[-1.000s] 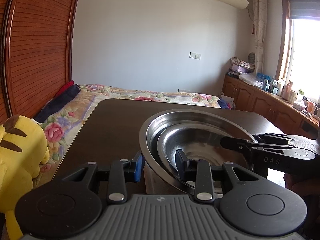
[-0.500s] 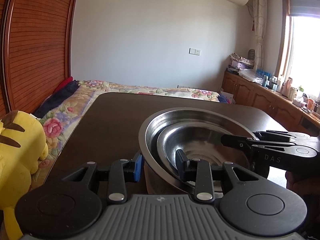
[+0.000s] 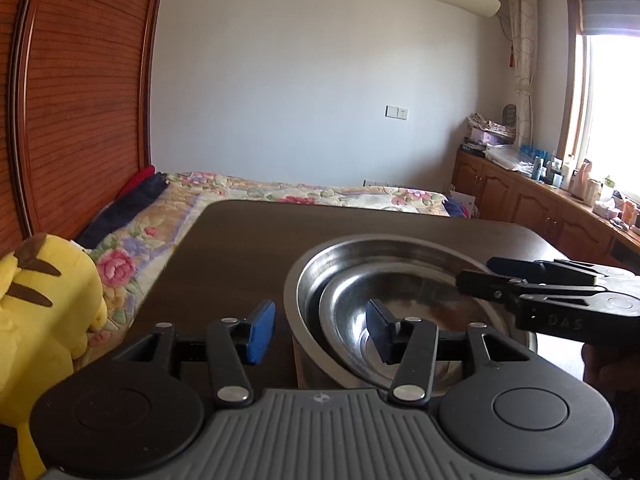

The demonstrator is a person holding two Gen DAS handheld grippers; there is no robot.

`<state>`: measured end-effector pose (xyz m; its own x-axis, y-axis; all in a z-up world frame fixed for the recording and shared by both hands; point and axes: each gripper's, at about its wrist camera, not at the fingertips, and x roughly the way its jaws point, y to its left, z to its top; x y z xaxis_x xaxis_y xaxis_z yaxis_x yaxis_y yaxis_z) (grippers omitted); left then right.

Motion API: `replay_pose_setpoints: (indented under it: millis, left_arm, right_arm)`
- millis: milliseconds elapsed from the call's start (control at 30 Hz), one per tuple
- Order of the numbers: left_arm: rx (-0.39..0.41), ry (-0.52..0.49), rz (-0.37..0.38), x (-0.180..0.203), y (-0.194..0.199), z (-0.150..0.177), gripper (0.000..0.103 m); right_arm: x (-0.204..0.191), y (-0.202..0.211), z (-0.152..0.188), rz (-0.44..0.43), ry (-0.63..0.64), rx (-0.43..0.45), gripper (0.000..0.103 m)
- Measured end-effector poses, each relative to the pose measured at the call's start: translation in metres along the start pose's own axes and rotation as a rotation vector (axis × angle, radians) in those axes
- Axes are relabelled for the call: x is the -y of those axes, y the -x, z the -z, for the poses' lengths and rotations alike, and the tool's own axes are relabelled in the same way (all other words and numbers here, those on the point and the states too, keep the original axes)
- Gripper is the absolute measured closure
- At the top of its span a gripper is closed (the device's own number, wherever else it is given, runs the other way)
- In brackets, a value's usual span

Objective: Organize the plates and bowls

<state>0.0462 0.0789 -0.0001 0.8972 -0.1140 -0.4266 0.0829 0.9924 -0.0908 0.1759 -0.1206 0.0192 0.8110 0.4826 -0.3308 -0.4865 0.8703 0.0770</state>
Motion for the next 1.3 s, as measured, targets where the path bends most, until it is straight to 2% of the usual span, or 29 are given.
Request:
replay_pose_setpoints:
  millis: [367,733,800,867,1033,1133,1267,1300]
  left_arm:
    - [0.068,-0.056,-0.030,0.015,0.022,-0.019,0.033]
    - [0.103,-0.088,0.021,0.045,0.036,-0.028,0.010]
    - [0.114,-0.091,0.023,0.051,0.037,-0.031,0.002]
    - [0.128,-0.094,0.030,0.057,0.040,-0.033,0.000]
    - [0.144,-0.110,0.049,0.076,0.045,-0.036,0.000]
    - [0.147,-0.123,0.052,0.083,0.046,-0.037,0.000]
    - [0.151,-0.145,0.044,0.093,0.046,-0.036,0.000]
    - [0.153,-0.147,0.041,0.094,0.046,-0.036,0.000]
  right_arm:
    - [0.008,0.036,-0.018,0.051,0.006,0.079,0.050]
    - [0.017,0.070,-0.018,0.133,0.010,0.096,0.048]
    - [0.020,0.075,-0.019,0.149,0.009,0.097,0.044]
    - [0.023,0.081,-0.018,0.167,0.004,0.103,0.037]
    - [0.032,0.092,-0.017,0.212,-0.007,0.116,0.034]
    - [0.038,0.097,-0.016,0.233,-0.017,0.127,0.029]
    - [0.043,0.101,-0.016,0.263,-0.020,0.142,0.008]
    - [0.044,0.102,-0.016,0.273,-0.016,0.145,0.006]
